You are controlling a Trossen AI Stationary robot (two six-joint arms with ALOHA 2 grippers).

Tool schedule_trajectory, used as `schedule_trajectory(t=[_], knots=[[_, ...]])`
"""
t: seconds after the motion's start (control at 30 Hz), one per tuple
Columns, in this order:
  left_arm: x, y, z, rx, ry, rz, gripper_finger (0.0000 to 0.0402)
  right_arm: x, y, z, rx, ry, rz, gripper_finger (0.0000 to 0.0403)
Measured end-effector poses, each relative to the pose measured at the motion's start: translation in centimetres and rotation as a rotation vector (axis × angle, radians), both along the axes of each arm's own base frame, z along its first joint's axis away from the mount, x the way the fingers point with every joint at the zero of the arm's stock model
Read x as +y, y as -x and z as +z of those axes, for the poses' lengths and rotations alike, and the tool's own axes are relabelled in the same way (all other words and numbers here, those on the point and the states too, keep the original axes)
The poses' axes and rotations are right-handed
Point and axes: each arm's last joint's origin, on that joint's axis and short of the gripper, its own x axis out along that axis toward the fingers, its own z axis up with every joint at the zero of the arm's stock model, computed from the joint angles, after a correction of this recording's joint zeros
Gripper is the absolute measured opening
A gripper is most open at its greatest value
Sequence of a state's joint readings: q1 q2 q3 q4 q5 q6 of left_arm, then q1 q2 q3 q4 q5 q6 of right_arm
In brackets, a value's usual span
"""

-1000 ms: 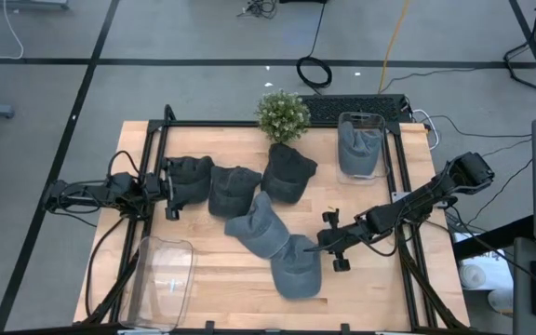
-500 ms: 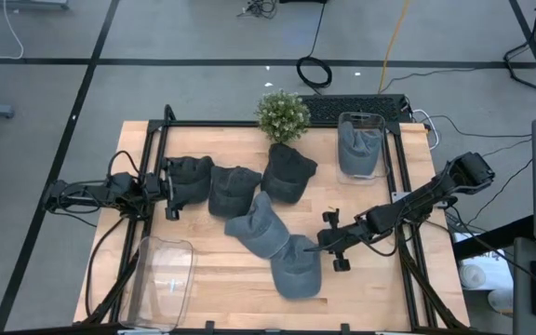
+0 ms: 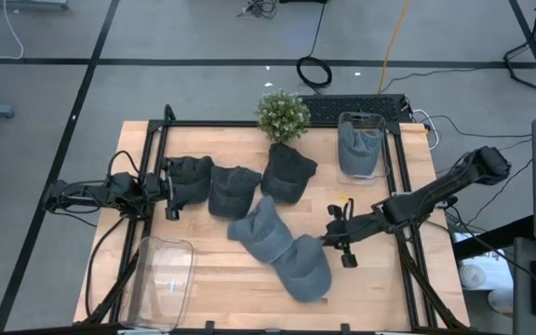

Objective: Pick & Place hat
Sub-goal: Put the bottom gray cap into the top transparent bin

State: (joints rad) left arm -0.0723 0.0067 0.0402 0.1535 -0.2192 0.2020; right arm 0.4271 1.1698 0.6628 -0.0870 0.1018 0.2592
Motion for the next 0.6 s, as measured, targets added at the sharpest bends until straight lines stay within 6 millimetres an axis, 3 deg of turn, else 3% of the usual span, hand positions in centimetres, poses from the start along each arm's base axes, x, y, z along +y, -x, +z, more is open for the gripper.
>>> schedule_trajectory(t=[0.6], knots=[[0.0,0.0,0.0,0.000,0.000,0.000,0.0294,-1.0,2.2,3.9,-0.188,-0.046,0.026,0.0000]])
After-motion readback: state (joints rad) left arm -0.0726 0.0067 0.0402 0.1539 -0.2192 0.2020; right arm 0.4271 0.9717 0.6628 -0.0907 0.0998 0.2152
